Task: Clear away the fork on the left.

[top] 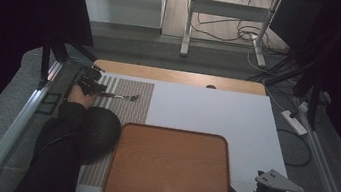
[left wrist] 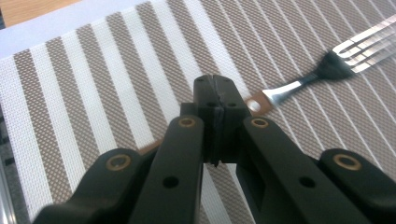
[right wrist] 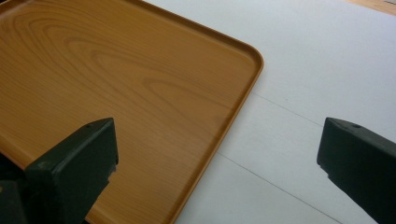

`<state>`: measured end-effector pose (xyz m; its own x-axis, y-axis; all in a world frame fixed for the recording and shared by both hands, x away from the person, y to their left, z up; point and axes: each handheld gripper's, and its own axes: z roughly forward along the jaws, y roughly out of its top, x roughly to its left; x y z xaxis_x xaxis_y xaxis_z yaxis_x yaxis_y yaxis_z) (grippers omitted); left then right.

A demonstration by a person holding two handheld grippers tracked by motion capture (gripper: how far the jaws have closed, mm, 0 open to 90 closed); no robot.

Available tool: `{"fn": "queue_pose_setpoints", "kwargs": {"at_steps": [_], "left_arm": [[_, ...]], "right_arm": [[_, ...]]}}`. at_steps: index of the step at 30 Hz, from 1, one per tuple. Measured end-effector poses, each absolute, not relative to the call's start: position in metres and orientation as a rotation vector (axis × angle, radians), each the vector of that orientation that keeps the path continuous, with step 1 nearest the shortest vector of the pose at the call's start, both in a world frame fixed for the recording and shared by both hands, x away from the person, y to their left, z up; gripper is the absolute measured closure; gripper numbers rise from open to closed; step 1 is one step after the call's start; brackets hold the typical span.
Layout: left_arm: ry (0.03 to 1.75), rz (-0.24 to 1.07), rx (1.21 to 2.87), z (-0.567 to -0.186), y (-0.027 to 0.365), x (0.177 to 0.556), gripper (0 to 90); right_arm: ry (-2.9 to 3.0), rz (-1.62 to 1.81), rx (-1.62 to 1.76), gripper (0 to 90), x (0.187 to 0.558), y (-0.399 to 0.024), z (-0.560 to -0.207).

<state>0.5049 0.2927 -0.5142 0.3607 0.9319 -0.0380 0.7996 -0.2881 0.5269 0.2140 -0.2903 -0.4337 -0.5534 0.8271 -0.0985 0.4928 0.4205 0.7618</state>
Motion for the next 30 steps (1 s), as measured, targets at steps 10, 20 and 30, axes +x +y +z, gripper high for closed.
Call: {"fn": "queue_pose_setpoints", "kwargs": {"at_steps": [10,20,30], "left_arm": [[1.503,0.338,2.248,-0.524,0.297,0.499,88.8],[1.414,0.161,2.358,-0.518,0.298,0.476,88.8],[1.415,0.234,2.258,-0.506,0.302,0.471,78.4]], "right_arm": [[2.217,0.961,1.115,0.0,0.214,-0.29,-0.434],[2.219,0.954,1.105,0.0,0.213,-0.289,-0.434],[2.215,0.956,1.094,0.0,0.212,-0.289,-0.433]]}}
